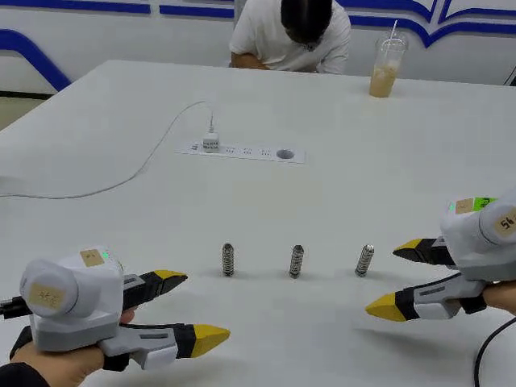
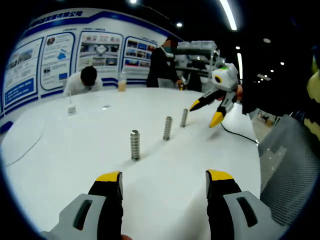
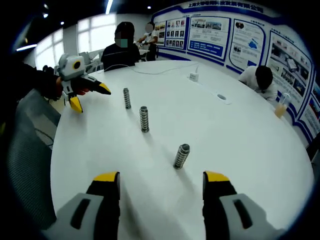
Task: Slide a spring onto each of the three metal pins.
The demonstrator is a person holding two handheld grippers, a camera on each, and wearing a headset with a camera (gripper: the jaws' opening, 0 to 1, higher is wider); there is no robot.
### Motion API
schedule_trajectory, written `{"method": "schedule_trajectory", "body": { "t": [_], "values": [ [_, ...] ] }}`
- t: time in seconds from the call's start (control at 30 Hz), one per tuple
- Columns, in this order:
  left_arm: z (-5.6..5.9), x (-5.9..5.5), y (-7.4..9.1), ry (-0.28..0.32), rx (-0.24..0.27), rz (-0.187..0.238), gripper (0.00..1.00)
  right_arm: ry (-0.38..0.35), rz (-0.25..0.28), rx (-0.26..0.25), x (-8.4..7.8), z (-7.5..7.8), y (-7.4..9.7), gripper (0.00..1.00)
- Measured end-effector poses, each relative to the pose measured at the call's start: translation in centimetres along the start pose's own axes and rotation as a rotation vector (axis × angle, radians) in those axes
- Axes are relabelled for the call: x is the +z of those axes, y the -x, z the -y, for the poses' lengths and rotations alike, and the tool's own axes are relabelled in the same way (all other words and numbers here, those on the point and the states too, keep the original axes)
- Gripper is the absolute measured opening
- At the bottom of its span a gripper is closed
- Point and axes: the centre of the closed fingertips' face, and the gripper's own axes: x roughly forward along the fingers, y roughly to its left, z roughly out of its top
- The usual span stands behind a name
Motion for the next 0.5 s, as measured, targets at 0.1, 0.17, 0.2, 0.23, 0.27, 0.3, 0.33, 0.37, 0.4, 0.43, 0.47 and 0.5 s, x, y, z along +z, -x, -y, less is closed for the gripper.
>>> {"method": "schedule_trajectory", "body": {
  "t": [0.1,0.17,0.2,0.23,0.27,0.3,0.33,0.37,0.4,0.43,0.47,0.5],
  "values": [
    [0.0,0.0,0.2,0.002,0.003,0.003,0.69,-0.010,0.027,-0.008,0.1,-0.3,0.3,0.69],
    [0.0,0.0,0.2,0.004,0.004,0.006,0.69,-0.015,0.038,-0.010,0.1,-0.7,0.5,0.69],
    [0.1,0.0,0.2,0.004,0.005,0.006,0.69,-0.015,0.041,-0.012,0.1,-0.8,0.5,0.69],
    [0.0,0.0,0.2,0.005,0.005,0.007,0.69,-0.015,0.045,-0.014,0.0,-1.0,0.6,0.69],
    [0.1,-0.1,0.2,0.006,0.006,0.008,0.69,-0.017,0.053,-0.016,0.0,-1.1,0.7,0.69],
    [0.1,-0.1,0.3,0.007,0.007,0.009,0.69,-0.019,0.058,-0.016,0.0,-1.3,0.7,0.69],
    [0.1,-0.1,0.3,0.007,0.007,0.010,0.70,-0.022,0.067,-0.022,0.0,-1.3,0.8,0.69],
    [0.1,-0.1,0.3,0.007,0.008,0.011,0.70,-0.027,0.074,-0.024,-0.1,-1.4,0.9,0.69],
    [0.1,-0.1,0.3,0.008,0.009,0.012,0.70,-0.033,0.078,-0.026,-0.1,-1.4,1.0,0.70],
    [0.1,-0.1,0.3,0.010,0.010,0.013,0.70,-0.045,0.086,-0.028,-0.1,-1.5,1.0,0.70],
    [0.1,-0.1,0.3,0.010,0.010,0.014,0.70,-0.052,0.091,-0.029,-0.2,-1.5,1.1,0.70],
    [0.1,-0.1,0.3,0.012,0.011,0.015,0.70,-0.057,0.097,-0.031,-0.3,-1.6,1.2,0.70]
  ]
}}
